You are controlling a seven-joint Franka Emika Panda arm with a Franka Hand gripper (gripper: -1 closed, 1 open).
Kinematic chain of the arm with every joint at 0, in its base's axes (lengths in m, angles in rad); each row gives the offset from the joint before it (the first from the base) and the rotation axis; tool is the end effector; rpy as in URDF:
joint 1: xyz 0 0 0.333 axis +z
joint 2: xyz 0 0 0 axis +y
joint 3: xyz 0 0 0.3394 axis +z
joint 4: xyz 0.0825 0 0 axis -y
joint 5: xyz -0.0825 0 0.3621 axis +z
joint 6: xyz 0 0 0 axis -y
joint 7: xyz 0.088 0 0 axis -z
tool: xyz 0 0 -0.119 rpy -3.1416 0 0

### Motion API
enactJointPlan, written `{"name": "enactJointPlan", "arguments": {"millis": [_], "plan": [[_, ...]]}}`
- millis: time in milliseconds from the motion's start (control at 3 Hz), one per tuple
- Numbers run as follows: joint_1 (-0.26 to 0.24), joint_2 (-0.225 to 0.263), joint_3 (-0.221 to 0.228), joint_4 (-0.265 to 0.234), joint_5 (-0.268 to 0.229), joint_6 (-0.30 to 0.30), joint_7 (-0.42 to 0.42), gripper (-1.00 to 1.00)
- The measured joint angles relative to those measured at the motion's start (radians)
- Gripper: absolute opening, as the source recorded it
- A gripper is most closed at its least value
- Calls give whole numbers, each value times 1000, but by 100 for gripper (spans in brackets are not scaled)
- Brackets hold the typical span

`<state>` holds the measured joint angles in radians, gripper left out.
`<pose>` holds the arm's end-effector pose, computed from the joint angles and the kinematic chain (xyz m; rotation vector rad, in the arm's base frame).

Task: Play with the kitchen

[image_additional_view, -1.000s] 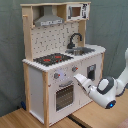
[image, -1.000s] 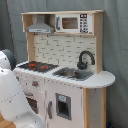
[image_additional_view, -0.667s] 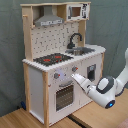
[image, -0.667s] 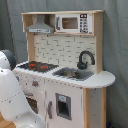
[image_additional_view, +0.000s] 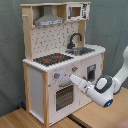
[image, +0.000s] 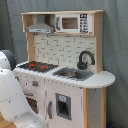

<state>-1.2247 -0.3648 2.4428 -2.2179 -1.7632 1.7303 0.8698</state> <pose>0.2647 0.4767 0.3448 0.9953 1.0657 1.1412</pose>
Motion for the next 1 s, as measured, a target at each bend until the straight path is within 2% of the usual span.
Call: {"name": "enactJointPlan", "arguments": {"millis": [333,667,1000], "plan": [[-60,-6,-16,-44,-64,21,-22,100],[-71,39,-72,-104,-72,20,27,100],[-71,113,-90,-148,-90,16,74,100]]}}
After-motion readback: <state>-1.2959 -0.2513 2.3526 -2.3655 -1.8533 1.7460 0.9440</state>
